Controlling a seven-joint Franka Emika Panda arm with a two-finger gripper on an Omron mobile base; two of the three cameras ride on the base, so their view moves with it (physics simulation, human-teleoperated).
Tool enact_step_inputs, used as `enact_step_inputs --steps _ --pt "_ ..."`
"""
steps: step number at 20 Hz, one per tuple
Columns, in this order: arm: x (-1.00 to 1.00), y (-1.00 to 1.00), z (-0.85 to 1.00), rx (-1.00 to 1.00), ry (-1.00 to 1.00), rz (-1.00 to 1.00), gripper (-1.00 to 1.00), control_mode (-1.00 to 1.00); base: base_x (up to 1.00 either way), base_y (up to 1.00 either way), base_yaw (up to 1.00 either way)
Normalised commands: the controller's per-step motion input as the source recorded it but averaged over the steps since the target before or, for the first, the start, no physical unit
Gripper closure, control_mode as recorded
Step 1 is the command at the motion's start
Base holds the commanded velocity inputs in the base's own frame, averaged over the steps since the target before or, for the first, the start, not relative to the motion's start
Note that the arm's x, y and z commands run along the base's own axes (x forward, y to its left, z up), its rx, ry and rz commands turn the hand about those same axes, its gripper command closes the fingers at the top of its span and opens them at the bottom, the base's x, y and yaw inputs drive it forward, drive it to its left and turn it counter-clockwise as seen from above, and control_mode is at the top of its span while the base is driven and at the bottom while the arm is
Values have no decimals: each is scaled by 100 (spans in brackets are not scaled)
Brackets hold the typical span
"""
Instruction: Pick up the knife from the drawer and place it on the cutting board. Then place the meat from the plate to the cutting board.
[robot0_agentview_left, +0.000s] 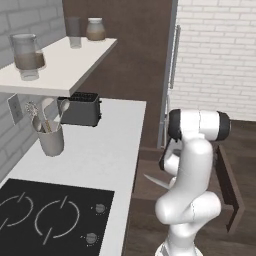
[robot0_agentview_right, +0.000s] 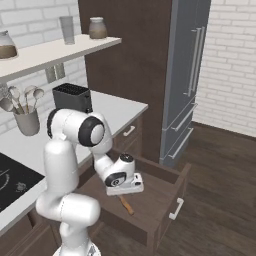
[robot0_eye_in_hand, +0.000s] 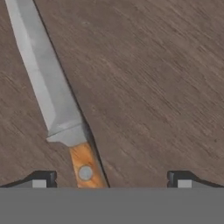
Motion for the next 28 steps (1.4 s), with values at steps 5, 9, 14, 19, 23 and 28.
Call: enact_step_inputs --steps 5,9,14,19,23,28 --pt "0 0 -32 0 0 0 -100 -100 0 0 0" --pt "0 0 -29 0 -1 0 -100 -100 0 0 0" --pt "0 0 -32 0 -8 0 -100 -100 0 0 0" --pt "0 0 -24 0 -9 0 -100 -100 0 0 0" --pt "0 0 -15 0 -13 0 100 -100 0 0 0" --pt "0 0 16 0 -4 0 100 -100 0 0 0"
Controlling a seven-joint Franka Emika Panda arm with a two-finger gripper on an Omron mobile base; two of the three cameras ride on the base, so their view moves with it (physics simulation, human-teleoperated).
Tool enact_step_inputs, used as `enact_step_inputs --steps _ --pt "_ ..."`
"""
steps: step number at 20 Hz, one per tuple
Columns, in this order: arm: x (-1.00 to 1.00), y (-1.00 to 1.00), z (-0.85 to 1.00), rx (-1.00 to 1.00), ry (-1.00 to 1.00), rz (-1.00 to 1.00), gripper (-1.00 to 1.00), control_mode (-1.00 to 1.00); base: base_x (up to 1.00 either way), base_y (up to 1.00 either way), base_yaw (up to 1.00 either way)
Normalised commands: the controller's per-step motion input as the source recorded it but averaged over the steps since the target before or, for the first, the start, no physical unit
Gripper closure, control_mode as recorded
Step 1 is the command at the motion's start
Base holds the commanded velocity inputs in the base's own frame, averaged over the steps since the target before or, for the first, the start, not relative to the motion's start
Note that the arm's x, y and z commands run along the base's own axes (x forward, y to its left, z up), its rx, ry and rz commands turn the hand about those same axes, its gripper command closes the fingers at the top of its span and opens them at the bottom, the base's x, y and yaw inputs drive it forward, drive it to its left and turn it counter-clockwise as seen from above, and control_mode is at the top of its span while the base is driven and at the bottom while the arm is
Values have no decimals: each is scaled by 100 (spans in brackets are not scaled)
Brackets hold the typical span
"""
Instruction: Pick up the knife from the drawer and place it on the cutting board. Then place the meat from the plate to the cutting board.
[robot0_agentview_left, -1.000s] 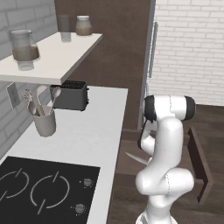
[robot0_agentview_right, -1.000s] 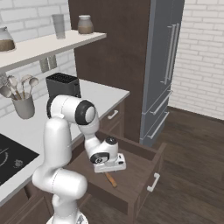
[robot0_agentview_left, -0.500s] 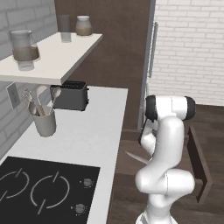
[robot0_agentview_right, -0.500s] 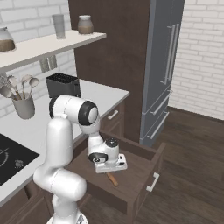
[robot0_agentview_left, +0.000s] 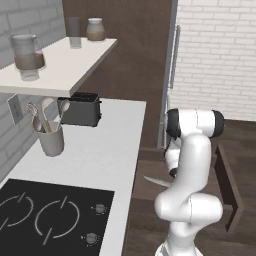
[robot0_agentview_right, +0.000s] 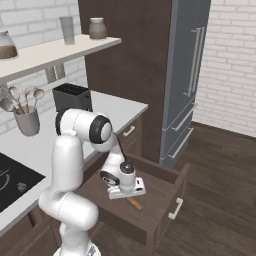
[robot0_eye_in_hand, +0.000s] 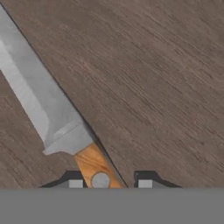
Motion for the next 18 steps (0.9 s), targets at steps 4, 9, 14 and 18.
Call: enact_step_inputs --steps 4,9,14,18 --pt "2 -19 43 -4 0 0 100 -100 0 0 0" --pt "5 -49 86 0 0 -8 100 -100 0 0 0" --pt "12 -44 100 0 0 -17 100 -100 0 0 0" --pt "42 -44 100 3 0 -18 100 -100 0 0 0"
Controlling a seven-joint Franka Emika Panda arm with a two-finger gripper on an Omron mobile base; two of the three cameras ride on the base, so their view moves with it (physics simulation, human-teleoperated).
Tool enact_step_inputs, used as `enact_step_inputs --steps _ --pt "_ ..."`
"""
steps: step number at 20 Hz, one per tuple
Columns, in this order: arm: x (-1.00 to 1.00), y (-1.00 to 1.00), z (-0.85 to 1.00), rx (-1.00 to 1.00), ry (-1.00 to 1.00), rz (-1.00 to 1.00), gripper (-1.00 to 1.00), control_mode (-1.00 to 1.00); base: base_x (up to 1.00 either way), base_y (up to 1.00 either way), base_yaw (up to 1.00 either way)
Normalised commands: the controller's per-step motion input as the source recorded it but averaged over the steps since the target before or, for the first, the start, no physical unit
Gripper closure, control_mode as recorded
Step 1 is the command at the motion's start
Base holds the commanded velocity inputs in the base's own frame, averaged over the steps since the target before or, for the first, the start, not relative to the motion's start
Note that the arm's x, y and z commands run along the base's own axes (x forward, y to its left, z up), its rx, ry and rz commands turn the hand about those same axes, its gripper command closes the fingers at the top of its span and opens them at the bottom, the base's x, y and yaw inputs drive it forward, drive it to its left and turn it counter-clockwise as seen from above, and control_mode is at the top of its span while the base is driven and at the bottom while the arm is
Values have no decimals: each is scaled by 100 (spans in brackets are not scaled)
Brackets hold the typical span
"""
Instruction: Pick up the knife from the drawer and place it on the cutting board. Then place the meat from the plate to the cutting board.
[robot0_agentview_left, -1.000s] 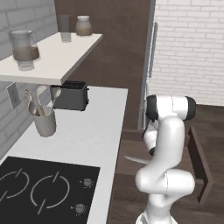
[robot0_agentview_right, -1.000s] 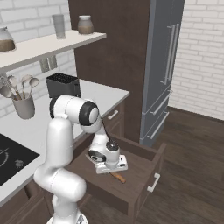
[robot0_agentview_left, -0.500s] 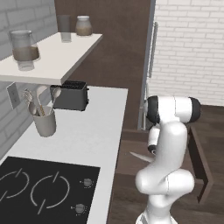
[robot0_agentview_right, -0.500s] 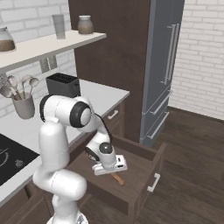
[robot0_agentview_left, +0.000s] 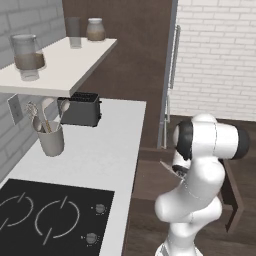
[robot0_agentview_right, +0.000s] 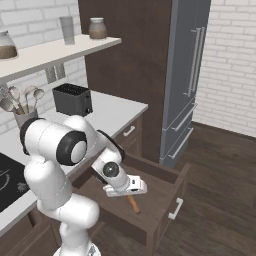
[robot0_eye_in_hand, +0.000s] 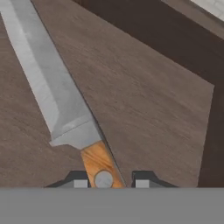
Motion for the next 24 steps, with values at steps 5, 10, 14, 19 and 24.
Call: enact_step_inputs --steps 5,10,14,19,24 --pt "63 -44 100 10 3 -5 100 -100 0 0 0" --pt "49 -50 100 17 10 -2 100 -100 0 0 0" --pt "36 -65 100 24 12 -3 100 -100 0 0 0" --pt "34 -53 100 23 13 -4 100 -100 0 0 0" --pt "18 -48 100 24 22 -1 100 -100 0 0 0"
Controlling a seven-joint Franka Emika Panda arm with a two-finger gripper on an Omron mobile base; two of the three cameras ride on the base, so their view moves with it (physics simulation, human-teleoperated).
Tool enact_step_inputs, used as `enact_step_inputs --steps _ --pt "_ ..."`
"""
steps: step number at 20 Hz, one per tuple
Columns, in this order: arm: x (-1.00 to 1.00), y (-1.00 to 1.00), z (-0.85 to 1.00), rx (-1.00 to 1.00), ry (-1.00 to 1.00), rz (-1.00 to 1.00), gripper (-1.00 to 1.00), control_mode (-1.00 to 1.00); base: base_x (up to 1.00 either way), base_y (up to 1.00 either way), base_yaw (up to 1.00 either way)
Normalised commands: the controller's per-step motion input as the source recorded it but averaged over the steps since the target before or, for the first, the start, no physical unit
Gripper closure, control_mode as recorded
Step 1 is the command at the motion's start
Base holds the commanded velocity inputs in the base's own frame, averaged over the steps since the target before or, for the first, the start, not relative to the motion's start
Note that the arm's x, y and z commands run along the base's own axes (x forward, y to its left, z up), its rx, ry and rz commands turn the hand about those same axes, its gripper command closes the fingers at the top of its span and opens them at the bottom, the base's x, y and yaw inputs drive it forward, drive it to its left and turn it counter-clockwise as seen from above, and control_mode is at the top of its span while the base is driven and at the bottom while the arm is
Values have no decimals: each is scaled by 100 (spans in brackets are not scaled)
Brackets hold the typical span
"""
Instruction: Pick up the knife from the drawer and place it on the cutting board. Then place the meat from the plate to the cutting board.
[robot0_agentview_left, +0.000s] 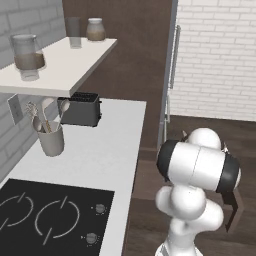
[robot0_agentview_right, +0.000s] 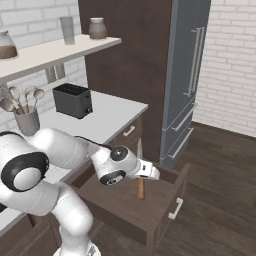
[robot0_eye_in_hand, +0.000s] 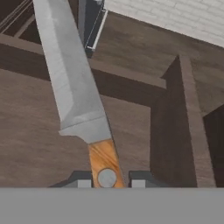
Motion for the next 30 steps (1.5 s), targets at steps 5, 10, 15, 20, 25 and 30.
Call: enact_step_inputs --steps 5,10,15,20,25,30 --pt "2 -35 100 21 21 0 100 -100 0 0 0" --pt "0 -34 100 22 18 -2 100 -100 0 0 0" --pt "-35 -3 83 18 6 -4 100 -100 0 0 0" --pt "-60 70 15 3 -9 -3 100 -100 0 0 0" --pt "-100 90 0 -9 -21 6 100 -100 0 0 0" --pt "-96 90 11 -20 -6 20 100 -100 0 0 0"
